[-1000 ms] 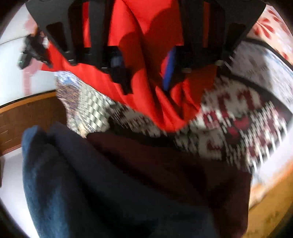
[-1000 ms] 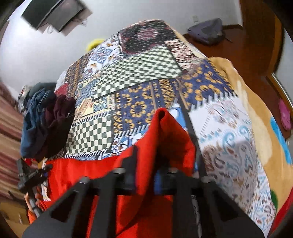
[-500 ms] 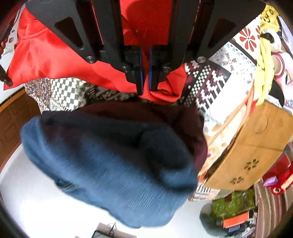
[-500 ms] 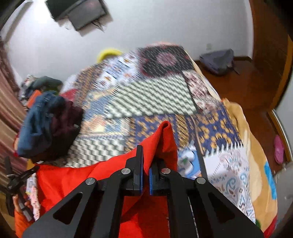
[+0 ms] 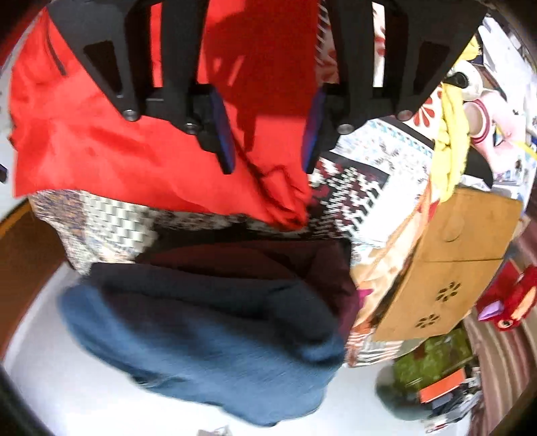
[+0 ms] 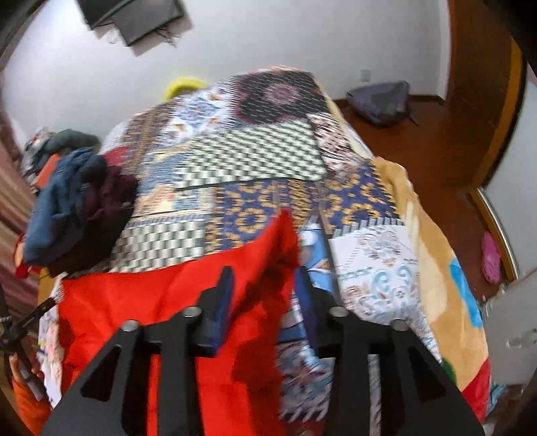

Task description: Fold large clothes

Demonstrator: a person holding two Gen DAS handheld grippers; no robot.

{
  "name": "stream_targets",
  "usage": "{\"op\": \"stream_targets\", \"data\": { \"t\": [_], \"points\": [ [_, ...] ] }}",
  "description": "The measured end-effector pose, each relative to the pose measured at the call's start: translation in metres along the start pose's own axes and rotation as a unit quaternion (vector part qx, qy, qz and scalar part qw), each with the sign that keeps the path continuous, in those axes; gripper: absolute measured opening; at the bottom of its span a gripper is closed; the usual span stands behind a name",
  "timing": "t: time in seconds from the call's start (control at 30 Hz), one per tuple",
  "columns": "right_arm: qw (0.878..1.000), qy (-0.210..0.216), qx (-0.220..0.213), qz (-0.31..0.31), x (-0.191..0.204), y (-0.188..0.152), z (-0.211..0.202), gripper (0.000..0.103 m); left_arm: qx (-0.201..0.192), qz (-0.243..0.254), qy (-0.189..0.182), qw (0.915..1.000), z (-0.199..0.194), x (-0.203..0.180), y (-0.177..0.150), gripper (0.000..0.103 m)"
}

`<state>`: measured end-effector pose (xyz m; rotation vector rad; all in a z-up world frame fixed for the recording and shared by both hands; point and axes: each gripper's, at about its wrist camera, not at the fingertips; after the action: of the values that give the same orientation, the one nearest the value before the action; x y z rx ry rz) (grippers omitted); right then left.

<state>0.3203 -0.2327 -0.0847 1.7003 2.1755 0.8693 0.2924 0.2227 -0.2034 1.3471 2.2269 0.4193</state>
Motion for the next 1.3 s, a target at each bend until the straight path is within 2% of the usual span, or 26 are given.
{"op": "stream_targets", "data": {
  "t": [0.07, 0.17, 0.33, 0.4, 0.47, 0.6, 0.63, 0.67, 0.7, 0.73, 0.83, 0.97, 1.07, 1.13, 1.2, 1.3],
  "points": [
    [1.000, 0.020, -0.002, -0.014, 0.016, -0.003, -0.003, 0.050, 0.006, 0.006, -0.023, 0.9997, -0.008, -0.007, -0.007, 0.052],
    [0.998, 0.052, 0.010, -0.038, 0.041, -0.010, 0.003, 0.050, 0.032, 0.016, -0.065, 0.9972, -0.011, -0.026, -0.021, 0.055],
    [0.991, 0.091, 0.072, -0.072, 0.073, -0.035, 0.034, 0.050, 0.091, 0.030, -0.111, 0.9891, 0.003, -0.053, -0.050, 0.060],
    [0.988, 0.096, 0.094, -0.076, 0.078, -0.043, 0.049, 0.050, 0.117, 0.019, -0.113, 0.9865, 0.014, -0.058, -0.063, 0.063],
    [0.986, 0.105, 0.112, -0.073, 0.080, -0.049, 0.061, 0.050, 0.158, -0.010, -0.128, 0.9791, 0.029, -0.059, -0.076, 0.064],
    [0.986, 0.108, 0.110, -0.066, 0.083, -0.052, 0.074, 0.050, 0.143, 0.003, -0.122, 0.9822, 0.024, -0.065, -0.082, 0.065],
    [0.987, 0.105, 0.109, -0.062, 0.084, -0.051, 0.077, 0.050, 0.142, 0.002, -0.128, 0.9815, 0.021, -0.067, -0.082, 0.062],
    [0.987, 0.101, 0.107, -0.060, 0.085, -0.053, 0.077, 0.044, 0.143, 0.003, -0.136, 0.9803, 0.019, -0.068, -0.082, 0.053],
    [0.988, 0.097, 0.103, -0.058, 0.085, -0.052, 0.076, 0.038, 0.144, 0.010, -0.138, 0.9798, 0.016, -0.071, -0.082, 0.051],
    [0.989, 0.094, 0.099, -0.063, 0.087, -0.051, 0.074, 0.027, 0.141, 0.015, -0.135, 0.9806, 0.013, -0.073, -0.083, 0.047],
    [0.988, 0.111, 0.075, -0.073, 0.089, -0.049, 0.055, 0.013, 0.122, 0.031, -0.133, 0.9831, 0.002, -0.075, -0.081, 0.030],
    [0.987, 0.113, 0.040, -0.104, 0.101, -0.049, 0.026, 0.013, 0.096, 0.039, -0.153, 0.9827, -0.019, -0.072, -0.076, 0.016],
    [0.987, 0.103, 0.030, -0.123, 0.109, -0.054, 0.015, 0.013, 0.073, 0.049, -0.153, 0.9842, -0.035, -0.073, -0.074, 0.014],
    [0.986, 0.096, 0.040, -0.132, 0.111, -0.061, 0.020, 0.013, 0.063, 0.060, -0.147, 0.9853, -0.039, -0.074, -0.075, 0.015],
    [0.986, 0.091, 0.058, -0.128, 0.108, -0.067, 0.030, 0.015, 0.067, 0.068, -0.134, 0.9864, -0.035, -0.074, -0.079, 0.018],
    [0.987, 0.074, 0.079, -0.116, 0.101, -0.079, 0.039, 0.019, 0.093, 0.070, -0.104, 0.9877, -0.016, -0.067, -0.090, 0.021]
  ]
}}
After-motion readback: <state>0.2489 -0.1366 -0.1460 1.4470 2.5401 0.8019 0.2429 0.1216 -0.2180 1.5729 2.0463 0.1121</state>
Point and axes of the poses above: each gripper's, at about its wrist camera, not at the fingertips, and z roughly the way its jaws point, x to its left, y to its top, and after that the axes turned 11 degrees about -z, right-handed
